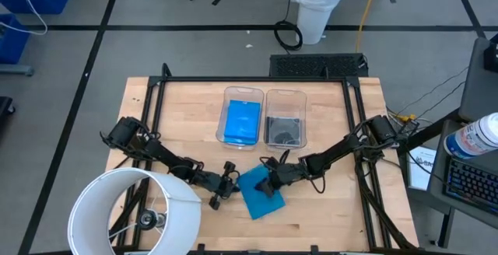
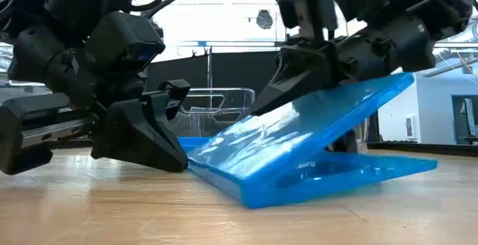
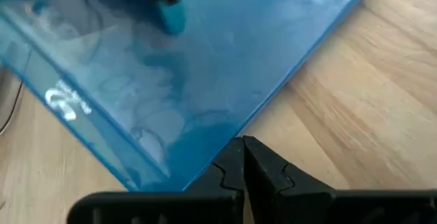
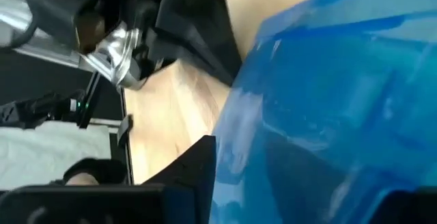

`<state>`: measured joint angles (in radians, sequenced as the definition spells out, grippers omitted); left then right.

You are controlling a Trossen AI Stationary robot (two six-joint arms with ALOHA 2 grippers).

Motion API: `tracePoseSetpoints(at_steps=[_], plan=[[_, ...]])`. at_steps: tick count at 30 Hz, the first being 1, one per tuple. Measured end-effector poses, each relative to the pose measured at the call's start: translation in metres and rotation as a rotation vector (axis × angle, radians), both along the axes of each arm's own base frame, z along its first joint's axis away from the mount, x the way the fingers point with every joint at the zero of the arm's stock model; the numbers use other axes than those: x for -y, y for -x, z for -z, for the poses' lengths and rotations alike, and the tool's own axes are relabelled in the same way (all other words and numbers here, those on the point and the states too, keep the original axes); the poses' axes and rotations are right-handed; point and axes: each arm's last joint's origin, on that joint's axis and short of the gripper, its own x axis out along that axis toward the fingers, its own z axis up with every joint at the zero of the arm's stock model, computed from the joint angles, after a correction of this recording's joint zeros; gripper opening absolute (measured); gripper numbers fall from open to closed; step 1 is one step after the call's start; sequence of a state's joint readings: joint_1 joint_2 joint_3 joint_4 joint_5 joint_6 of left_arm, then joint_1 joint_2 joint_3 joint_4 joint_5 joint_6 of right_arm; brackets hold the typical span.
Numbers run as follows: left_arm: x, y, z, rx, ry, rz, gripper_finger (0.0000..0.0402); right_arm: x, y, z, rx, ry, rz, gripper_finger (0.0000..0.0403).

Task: Pick & place jewel cases by type
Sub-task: Put the blue CD case into the left transparent bin

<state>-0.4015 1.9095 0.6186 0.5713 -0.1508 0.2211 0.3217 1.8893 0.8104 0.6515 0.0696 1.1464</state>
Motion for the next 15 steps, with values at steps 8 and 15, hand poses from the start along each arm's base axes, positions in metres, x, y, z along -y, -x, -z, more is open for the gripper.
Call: tracePoseSetpoints(at_steps=[8, 15], plan=[[-0.001, 0.003, -0.01, -0.03, 0.06, -0.039, 0.0019, -0.008, 0.0, -0.005, 0.081, 0.08, -0.063, 0.0027], [-0.003, 0.016, -0.037, -0.093, 0.147, -0.06, 0.0056, -0.019, 0.006, -0.023, 0.184, 0.34, -0.148, 0.0006]])
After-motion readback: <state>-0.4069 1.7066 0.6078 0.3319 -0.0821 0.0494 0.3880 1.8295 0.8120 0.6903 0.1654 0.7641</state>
